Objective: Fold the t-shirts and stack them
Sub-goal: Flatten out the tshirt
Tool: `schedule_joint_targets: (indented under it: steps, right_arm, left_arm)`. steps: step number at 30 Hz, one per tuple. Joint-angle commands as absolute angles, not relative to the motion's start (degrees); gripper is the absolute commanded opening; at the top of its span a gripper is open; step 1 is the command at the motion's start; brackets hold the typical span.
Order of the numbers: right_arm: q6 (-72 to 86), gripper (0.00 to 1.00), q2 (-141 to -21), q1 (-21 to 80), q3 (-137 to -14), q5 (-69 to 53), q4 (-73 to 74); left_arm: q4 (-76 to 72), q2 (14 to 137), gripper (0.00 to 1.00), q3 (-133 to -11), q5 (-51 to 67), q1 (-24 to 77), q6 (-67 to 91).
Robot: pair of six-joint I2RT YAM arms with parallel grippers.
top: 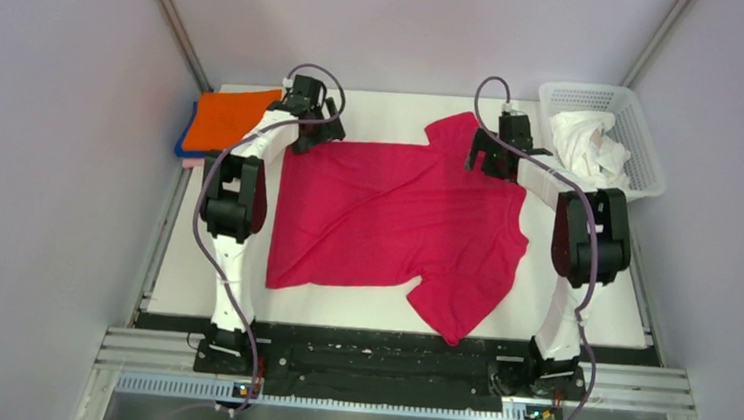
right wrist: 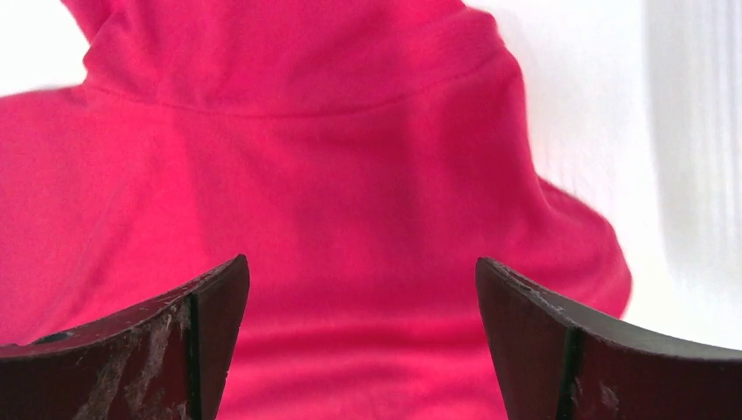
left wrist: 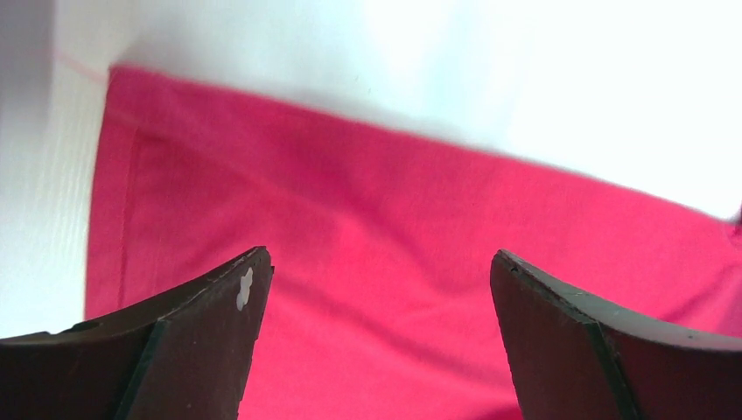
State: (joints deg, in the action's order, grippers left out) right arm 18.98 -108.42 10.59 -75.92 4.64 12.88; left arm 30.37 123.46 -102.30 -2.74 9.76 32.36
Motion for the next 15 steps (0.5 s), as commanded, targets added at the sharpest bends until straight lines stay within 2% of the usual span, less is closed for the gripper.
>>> schedule_joint_targets:
  steps: [1, 9, 15]
  right_arm:
    - [17.1, 0.99, -115.6, 11.3, -84.0, 4.9, 13.6]
    - [16.5, 0.99, -122.8, 10.5, -88.2, 7.1, 15.0]
    - [17.2, 0.99, -127.6, 8.0, -94.0, 4.2, 16.7]
  left_arm:
    - [31.1, 130.4, 0.99, -109.4, -4.4, 9.9, 30.8]
    - [33.1, 141.1, 0.99, -122.6, -1.9, 8.5, 31.5]
    - [28.6, 145.2, 0.99, -126.7, 3.6, 6.9, 35.2]
